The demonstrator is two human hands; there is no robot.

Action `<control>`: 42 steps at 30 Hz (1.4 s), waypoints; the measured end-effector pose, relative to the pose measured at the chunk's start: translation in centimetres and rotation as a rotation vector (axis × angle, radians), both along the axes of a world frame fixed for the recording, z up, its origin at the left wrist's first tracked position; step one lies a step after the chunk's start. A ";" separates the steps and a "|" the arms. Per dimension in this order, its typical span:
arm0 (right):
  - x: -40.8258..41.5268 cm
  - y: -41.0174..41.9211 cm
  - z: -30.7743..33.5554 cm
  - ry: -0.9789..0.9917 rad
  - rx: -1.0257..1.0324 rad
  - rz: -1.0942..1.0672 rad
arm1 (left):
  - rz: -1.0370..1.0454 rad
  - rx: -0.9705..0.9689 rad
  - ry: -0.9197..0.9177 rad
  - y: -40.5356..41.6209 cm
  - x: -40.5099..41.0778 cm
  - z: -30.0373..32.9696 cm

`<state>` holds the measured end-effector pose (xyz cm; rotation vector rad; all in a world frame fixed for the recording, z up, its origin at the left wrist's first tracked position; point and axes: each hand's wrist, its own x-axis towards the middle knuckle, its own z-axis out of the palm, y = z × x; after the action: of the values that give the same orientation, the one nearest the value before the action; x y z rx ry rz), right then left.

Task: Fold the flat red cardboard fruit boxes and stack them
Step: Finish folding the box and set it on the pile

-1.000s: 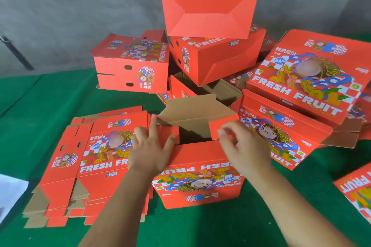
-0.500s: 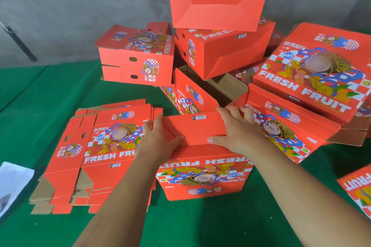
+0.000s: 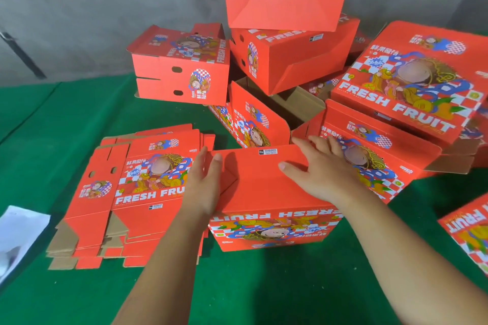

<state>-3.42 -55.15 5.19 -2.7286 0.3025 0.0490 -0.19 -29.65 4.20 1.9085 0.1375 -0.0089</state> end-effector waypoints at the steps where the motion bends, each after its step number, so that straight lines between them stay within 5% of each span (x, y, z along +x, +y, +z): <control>1: -0.7 0.2 -0.1 0.007 -0.029 0.000 | -0.007 -0.048 0.016 0.2 -0.5 -0.2; 4: -2.5 0.7 -0.6 -0.030 -0.052 -0.045 | -0.023 -0.136 0.083 0.8 -2.4 -0.7; 10: -4.8 -0.1 -0.5 -0.009 0.355 -0.316 | 0.060 -0.344 0.593 2.1 -4.3 -0.9; 16: -6.9 1.8 4.4 -0.133 0.297 -0.330 | -0.045 -0.611 0.747 3.6 -6.0 2.7; 24: -11.0 2.9 13.0 -0.573 0.263 -0.368 | -0.176 -0.580 0.434 3.9 -6.5 10.0; 28: -12.1 3.6 15.8 -0.904 0.344 -0.393 | -0.149 -0.557 -0.098 2.5 -6.8 12.6; 31: -12.4 3.8 15.8 -0.956 0.289 -0.552 | -0.119 -0.402 -0.443 1.1 -7.3 13.9; 34: -13.1 4.4 14.8 -0.887 0.313 -0.680 | -0.286 -0.414 -0.541 0.0 -7.8 14.2; 42: -13.5 0.4 13.9 -0.942 0.288 -0.536 | -0.512 -0.292 -0.625 -3.9 -6.3 11.8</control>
<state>-16.89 -54.75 19.06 -2.0151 0.6438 -1.1783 -6.50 -33.53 16.04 1.5301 -0.7347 0.2088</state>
